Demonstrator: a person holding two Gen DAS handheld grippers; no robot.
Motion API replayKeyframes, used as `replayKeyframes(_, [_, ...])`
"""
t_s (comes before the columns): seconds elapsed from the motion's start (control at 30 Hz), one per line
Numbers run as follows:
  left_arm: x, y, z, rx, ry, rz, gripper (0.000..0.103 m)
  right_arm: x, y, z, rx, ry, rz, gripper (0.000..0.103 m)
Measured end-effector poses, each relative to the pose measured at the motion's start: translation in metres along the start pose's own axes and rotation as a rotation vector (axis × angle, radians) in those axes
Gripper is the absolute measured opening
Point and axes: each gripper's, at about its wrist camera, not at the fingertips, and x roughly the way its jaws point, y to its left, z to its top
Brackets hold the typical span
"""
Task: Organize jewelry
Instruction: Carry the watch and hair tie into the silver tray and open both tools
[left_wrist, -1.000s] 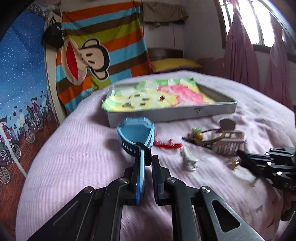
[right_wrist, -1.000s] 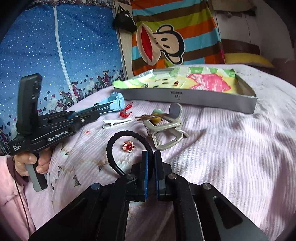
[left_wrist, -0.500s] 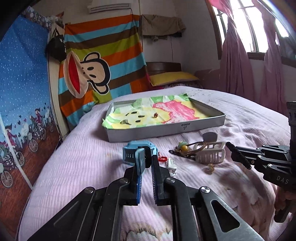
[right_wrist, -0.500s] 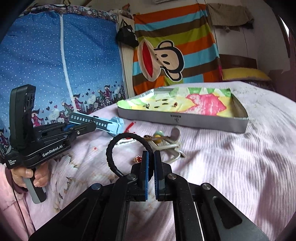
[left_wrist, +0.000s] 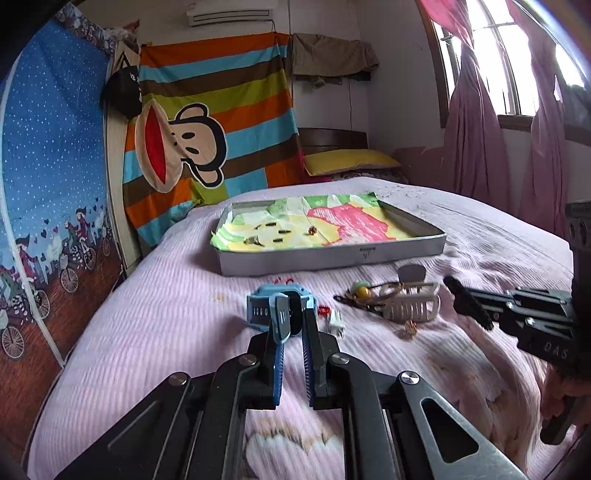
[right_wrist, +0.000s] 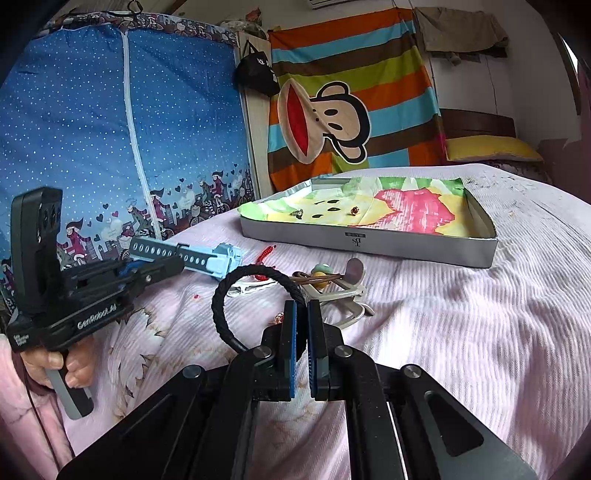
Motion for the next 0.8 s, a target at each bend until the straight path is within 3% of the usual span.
replayKeyframes(0.3, [-0.016, -0.011, 0.001, 0.035, -0.073, 0.038, 0.009, -0.003, -0.002, 0.002, 0.013, -0.010, 0.007, 0.005])
replayKeyframes(0.8, [-0.021, -0.010, 0.011, 0.022, -0.090, 0.010, 0.009, 0.000, -0.006, 0.000, 0.029, -0.007, 0.003, 0.005])
